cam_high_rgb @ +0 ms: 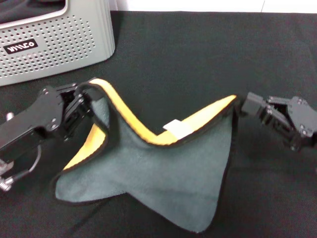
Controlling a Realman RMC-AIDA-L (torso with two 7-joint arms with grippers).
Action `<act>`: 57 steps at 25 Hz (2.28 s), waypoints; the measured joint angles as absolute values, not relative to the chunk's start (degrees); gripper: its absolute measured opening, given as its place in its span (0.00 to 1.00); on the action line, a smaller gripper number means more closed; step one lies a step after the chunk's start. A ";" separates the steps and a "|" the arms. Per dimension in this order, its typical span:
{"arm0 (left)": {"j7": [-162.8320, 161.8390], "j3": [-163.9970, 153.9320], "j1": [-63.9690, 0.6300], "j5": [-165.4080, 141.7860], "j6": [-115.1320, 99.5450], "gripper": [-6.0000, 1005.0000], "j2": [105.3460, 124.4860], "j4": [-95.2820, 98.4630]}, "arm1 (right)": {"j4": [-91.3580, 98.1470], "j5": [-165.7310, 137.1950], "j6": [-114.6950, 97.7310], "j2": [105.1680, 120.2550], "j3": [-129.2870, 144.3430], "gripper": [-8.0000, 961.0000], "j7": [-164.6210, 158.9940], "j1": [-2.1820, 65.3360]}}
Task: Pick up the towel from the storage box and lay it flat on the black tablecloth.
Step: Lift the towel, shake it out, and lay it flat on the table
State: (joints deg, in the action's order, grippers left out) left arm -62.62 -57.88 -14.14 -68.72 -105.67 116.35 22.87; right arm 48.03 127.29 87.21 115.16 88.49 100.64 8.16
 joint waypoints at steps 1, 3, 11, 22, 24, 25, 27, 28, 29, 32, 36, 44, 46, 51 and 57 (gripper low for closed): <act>-62.48 -57.88 -14.71 -68.73 -105.04 0.03 116.43 22.72 | 46.74 127.29 87.09 115.15 87.59 0.01 100.56 9.19; -62.43 -57.86 -15.63 -68.74 -103.33 0.03 116.64 22.52 | 44.16 127.27 86.85 115.14 86.01 0.01 100.40 11.21; -61.20 -57.95 -18.02 -68.80 -96.11 0.03 117.94 21.97 | 33.86 126.78 85.45 115.12 82.77 0.01 100.32 19.50; -56.29 -58.26 -21.01 -68.77 -85.03 0.03 119.57 19.73 | 30.97 126.83 75.40 115.31 82.70 0.01 100.09 23.09; -55.10 -58.17 -21.21 -68.51 -82.99 0.03 119.92 19.64 | 30.73 127.00 72.72 115.36 82.70 0.01 100.05 23.41; -54.46 -58.13 -21.44 -68.30 -81.91 0.03 120.04 19.44 | 30.64 127.00 72.14 115.38 82.71 0.01 100.01 23.53; -53.55 -58.00 -22.51 -68.16 -80.47 0.03 120.18 18.34 | 30.33 126.95 69.77 115.44 82.80 0.01 99.40 24.11; -53.12 -57.98 -23.07 -68.16 -79.98 0.03 120.18 17.74 | 30.05 126.75 68.20 115.46 83.10 0.01 98.66 24.70; -52.61 -57.97 -23.64 -68.15 -79.57 0.03 120.16 16.96 | 30.05 126.75 68.20 115.46 83.10 0.01 98.66 24.70; -50.67 -57.95 -24.93 -68.13 -78.36 0.03 120.14 15.74 | 29.05 126.66 66.36 115.68 83.35 0.01 98.47 25.69; -48.88 -58.15 -25.67 -68.11 -77.06 0.03 120.19 15.53 | 28.91 126.65 63.57 115.80 83.40 0.01 98.57 25.98; -41.21 -57.96 -26.39 -68.11 -74.75 0.03 120.14 15.87 | 28.91 126.82 58.86 115.88 83.41 0.01 98.35 26.62; -38.81 -57.94 -26.74 -68.11 -74.48 0.03 120.15 15.88 | 28.88 126.83 58.07 115.92 83.41 0.01 98.31 26.83; -32.65 -58.05 -26.91 -66.67 -73.53 0.03 120.31 15.76 | 28.63 127.06 56.25 115.93 83.41 0.01 98.21 27.70; -26.95 -58.28 -26.98 -65.70 -73.38 0.03 120.38 15.71 | 26.39 127.09 55.57 115.92 83.08 0.01 98.17 29.90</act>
